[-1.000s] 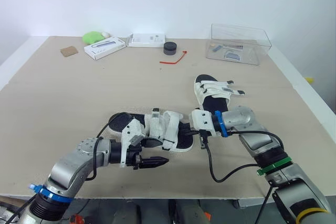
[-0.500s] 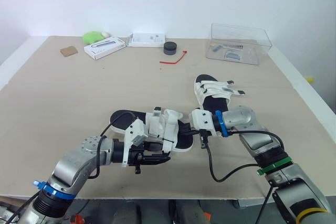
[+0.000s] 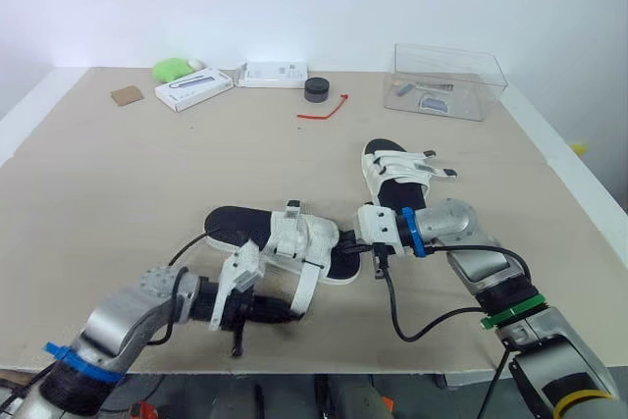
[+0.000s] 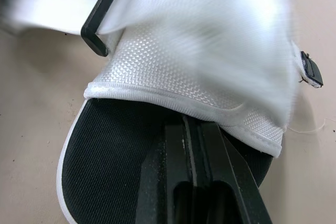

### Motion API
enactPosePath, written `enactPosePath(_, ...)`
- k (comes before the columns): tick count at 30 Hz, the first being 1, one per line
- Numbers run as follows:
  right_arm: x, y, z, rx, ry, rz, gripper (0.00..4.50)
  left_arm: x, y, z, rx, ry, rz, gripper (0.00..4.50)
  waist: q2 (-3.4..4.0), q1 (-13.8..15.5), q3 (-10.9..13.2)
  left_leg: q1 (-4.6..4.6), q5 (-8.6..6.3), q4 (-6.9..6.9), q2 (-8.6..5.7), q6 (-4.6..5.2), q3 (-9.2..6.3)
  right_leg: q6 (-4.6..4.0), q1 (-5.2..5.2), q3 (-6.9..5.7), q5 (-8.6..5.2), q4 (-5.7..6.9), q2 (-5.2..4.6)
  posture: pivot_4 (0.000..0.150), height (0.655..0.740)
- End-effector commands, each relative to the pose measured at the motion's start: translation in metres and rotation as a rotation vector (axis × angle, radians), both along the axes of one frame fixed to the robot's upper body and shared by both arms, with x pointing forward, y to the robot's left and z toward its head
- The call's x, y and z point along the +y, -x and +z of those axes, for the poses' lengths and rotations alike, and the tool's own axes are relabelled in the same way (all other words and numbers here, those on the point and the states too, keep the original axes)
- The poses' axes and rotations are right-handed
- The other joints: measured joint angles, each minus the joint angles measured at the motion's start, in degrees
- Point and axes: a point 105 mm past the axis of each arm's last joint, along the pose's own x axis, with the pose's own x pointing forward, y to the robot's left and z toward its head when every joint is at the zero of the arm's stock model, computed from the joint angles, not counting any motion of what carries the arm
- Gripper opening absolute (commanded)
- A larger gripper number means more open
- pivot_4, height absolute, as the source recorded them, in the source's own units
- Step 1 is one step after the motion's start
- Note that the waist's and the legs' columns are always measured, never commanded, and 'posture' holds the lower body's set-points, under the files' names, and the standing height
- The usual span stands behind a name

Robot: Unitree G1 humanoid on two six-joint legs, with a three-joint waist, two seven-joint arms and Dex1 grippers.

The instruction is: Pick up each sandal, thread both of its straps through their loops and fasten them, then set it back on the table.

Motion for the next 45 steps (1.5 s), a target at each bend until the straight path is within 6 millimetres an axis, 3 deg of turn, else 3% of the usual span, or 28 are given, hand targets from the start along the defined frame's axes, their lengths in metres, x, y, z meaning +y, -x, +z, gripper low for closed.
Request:
enactPosePath(1, -0.016, 0.000, -0.023, 0.055, 0.100, -0.050, 0.00, 0.001, 0.014, 0.016, -0.009, 0.040, -0.067, 0.06, -0.01, 0.14, -0.01, -0.01, 0.00, 0.00, 0.00, 0.00, -0.03, 0.00, 0.01, -0.03, -0.01, 0.00, -0.05, 0.150, 0.7400)
enactPosePath(4, -0.016, 0.001, -0.024, 0.057, 0.102, -0.046, 0.00, 0.005, 0.017, 0.017, -0.012, 0.030, -0.066, 0.06, 0.02, 0.06, 0.00, 0.00, 0.00, 0.02, 0.02, 0.00, -0.04, 0.00, 0.02, -0.10, -0.02, -0.02, -0.08, 0.150, 0.7400)
enactPosePath(9, -0.014, 0.000, -0.024, 0.056, 0.104, -0.035, 0.00, 0.005, 0.000, 0.025, -0.104, 0.024, -0.021, 0.06, 0.02, 0.05, 0.00, 0.00, -0.04, -0.07, 0.03, -0.03, -0.08, -0.08, 0.00, -0.12, -0.12, -0.02, 0.05, 0.150, 0.7400)
enactPosePath(11, -0.014, 0.000, -0.023, 0.056, 0.105, -0.032, 0.00, 0.003, -0.001, 0.030, -0.196, 0.012, -0.067, 0.67, 0.02, 0.05, 0.01, -0.01, -0.04, -0.07, 0.03, -0.03, -0.09, -0.08, 0.01, -0.12, -0.12, -0.02, 0.05, 0.150, 0.7400)
enactPosePath(12, -0.014, 0.000, -0.023, 0.056, 0.106, -0.030, 0.00, 0.003, 0.000, 0.032, -0.250, -0.007, -0.103, 0.67, 0.02, 0.05, 0.00, 0.00, -0.04, -0.07, 0.03, -0.03, -0.08, -0.08, 0.01, -0.12, -0.12, -0.02, 0.05, 0.150, 0.7400)
enactPosePath(13, -0.014, 0.000, -0.023, 0.057, 0.107, -0.029, 0.00, 0.005, 0.002, 0.032, -0.345, -0.052, -0.165, 1.27, 0.02, 0.05, 0.00, 0.01, -0.04, -0.05, 0.02, -0.03, -0.07, -0.06, 0.03, -0.12, -0.11, -0.02, 0.03, 0.150, 0.7400)
enactPosePath(16, -0.015, -0.001, -0.023, 0.057, 0.111, -0.028, 0.00, 0.015, 0.005, 0.038, -0.584, -0.162, -0.331, 1.88, 0.00, 0.10, 0.02, -0.01, -0.05, -0.03, 0.03, -0.04, -0.04, -0.05, 0.02, -0.09, -0.10, -0.04, 0.00, 0.150, 0.7400)
enactPosePath(17, -0.016, -0.001, -0.023, 0.057, 0.112, -0.027, 0.00, 0.017, 0.004, 0.042, -0.635, -0.173, -0.359, 2.55, 0.01, 0.10, 0.02, 0.02, -0.05, -0.04, 0.01, -0.04, -0.02, -0.07, 0.02, -0.08, -0.11, -0.04, -0.09, 0.150, 0.7400)
enactPosePath(18, -0.016, -0.001, -0.024, 0.058, 0.112, -0.027, 0.00, 0.018, 0.001, 0.047, -0.691, -0.178, -0.376, 2.55, 0.03, 0.11, 0.01, 0.01, -0.05, -0.05, 0.01, -0.04, -0.02, -0.07, 0.02, -0.07, -0.11, -0.04, -0.13, 0.150, 0.7400)
enactPosePath(22, -0.015, -0.001, -0.024, 0.060, 0.116, -0.023, 0.00, 0.020, -0.015, 0.060, -0.964, -0.215, -0.444, 4.02, 0.02, 0.14, 0.01, 0.00, -0.05, -0.02, 0.01, -0.04, 0.01, -0.05, 0.03, -0.09, -0.09, -0.05, -0.25, 0.150, 0.7400)
enactPosePath(23, -0.014, -0.002, -0.024, 0.059, 0.115, -0.021, 0.00, 0.017, -0.025, 0.068, -1.149, -0.210, -0.483, 4.28, 0.03, 0.14, 0.01, 0.00, -0.05, -0.02, 0.02, -0.04, 0.02, -0.05, 0.03, -0.09, -0.09, -0.05, -0.25, 0.150, 0.7400)
enactPosePath(26, -0.012, -0.003, -0.024, 0.056, 0.116, -0.017, 0.00, 0.008, -0.035, 0.076, -1.473, -0.171, -0.589, 4.28, -0.04, 0.27, -0.04, 0.03, -0.04, 0.00, 0.03, -0.03, 0.03, -0.09, 0.09, -0.15, -0.06, -0.05, -0.28, 0.150, 0.7400)
enactPosePath(30, -0.013, -0.005, -0.024, 0.055, 0.121, -0.019, 0.00, -0.010, -0.026, 0.055, -1.489, -0.076, -0.744, 4.28, 0.08, 0.00, -0.09, 0.06, -0.08, -0.02, 0.07, 0.05, 0.22, -0.14, 0.08, -0.04, 0.02, -0.05, -0.29, 0.150, 0.7400)
enactPosePath(38, -0.016, -0.005, -0.022, 0.053, 0.116, -0.033, 0.00, -0.025, -0.024, 0.047, -1.441, -0.023, -0.818, 4.28, 0.05, 0.06, -0.08, 0.08, -0.06, 0.06, 0.12, 0.15, 0.18, -0.04, 0.12, -0.01, 0.09, -0.05, -0.05, 0.150, 0.7400)
enactPosePath(41, -0.016, -0.004, -0.023, 0.055, 0.115, -0.037, 0.00, -0.028, -0.026, 0.044, -1.422, -0.026, -0.837, 3.60, 0.05, 0.05, -0.08, 0.08, -0.05, 0.06, 0.10, 0.17, 0.21, -0.02, 0.12, 0.00, 0.10, -0.05, 0.02, 0.150, 0.7400)
enactPosePath(45, -0.019, -0.003, -0.023, 0.059, 0.119, -0.046, 0.00, -0.029, -0.027, 0.042, -1.387, -0.044, -0.878, 2.17, 0.05, 0.05, -0.08, 0.05, -0.05, 0.06, 0.09, 0.17, 0.19, -0.02, 0.11, 0.00, 0.10, -0.05, 0.03, 0.150, 0.7400)
